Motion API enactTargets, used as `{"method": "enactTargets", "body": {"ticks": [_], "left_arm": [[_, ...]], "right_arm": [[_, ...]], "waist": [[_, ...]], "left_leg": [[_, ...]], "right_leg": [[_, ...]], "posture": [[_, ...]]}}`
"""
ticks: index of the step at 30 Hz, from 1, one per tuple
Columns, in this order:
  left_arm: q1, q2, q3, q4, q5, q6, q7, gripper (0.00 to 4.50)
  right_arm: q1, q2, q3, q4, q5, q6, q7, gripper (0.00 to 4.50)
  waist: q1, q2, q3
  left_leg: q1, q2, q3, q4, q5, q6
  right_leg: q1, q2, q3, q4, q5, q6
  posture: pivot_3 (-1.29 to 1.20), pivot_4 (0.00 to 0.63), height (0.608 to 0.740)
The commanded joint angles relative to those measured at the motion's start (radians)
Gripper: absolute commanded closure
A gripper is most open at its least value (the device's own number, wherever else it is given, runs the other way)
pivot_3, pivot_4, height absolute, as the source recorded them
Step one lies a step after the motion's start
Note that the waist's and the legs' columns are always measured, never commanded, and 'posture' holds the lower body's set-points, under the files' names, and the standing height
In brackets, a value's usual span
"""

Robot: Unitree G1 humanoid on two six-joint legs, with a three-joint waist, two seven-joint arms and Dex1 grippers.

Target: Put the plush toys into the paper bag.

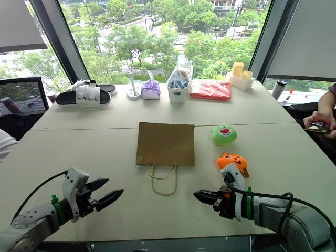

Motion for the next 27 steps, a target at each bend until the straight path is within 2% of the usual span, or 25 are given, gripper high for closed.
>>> {"method": "enactTargets", "body": {"ticks": [1, 10, 17, 22, 27], "left_arm": [[-0.011, -0.003, 0.021, -0.010, -0.003, -0.038, -0.005, 0.04], [-0.025, 0.003, 0.023, 0.005, -0.016, -0.029, -0.006, 0.04], [-0.083, 0.032, -0.001, 0.086, 0.057, -0.117, -0.047, 0.04], [-0.225, 0.126, -0.074, 0.188, 0.157, -0.251, -0.182, 0.04], [-0.344, 0.195, -0.239, 0.285, 0.300, -0.406, -0.334, 0.04]], "right_arm": [[-0.004, -0.006, 0.002, -0.023, -0.009, -0.022, -0.002, 4.50], [0.007, 0.004, 0.012, -0.023, -0.021, -0.040, -0.007, 4.50], [-0.008, 0.010, 0.008, 0.004, -0.029, -0.049, -0.015, 4.50], [-0.041, -0.019, -0.011, 0.018, -0.016, -0.029, -0.006, 4.50], [-0.052, -0.023, -0.006, 0.016, -0.018, -0.019, -0.012, 4.50]], "waist": [[0.000, 0.000, 0.000], [0.000, 0.000, 0.000], [0.001, 0.000, 0.000], [0.002, 0.000, 0.000], [-0.002, 0.000, 0.000]], "left_leg": [[0.000, 0.000, 0.000, 0.000, 0.000, 0.000], [0.000, 0.000, 0.000, 0.000, 0.000, 0.000], [0.000, 0.000, 0.000, 0.000, 0.000, 0.000], [0.000, -0.002, 0.002, 0.000, 0.000, 0.000], [0.000, -0.002, 0.004, -0.001, 0.000, 0.000]], "right_leg": [[0.000, 0.000, 0.000, 0.000, 0.000, 0.000], [0.000, 0.000, 0.000, 0.000, 0.000, 0.000], [0.000, 0.000, 0.000, 0.000, 0.000, 0.000], [0.000, 0.000, 0.000, 0.000, 0.000, 0.000], [0.000, 0.000, 0.000, 0.000, 0.000, 0.000]], "posture": [[0.00, 0.150, 0.740], [0.00, 0.150, 0.740], [0.00, 0.150, 0.740], [0.00, 0.150, 0.740], [0.00, 0.150, 0.740]]}}
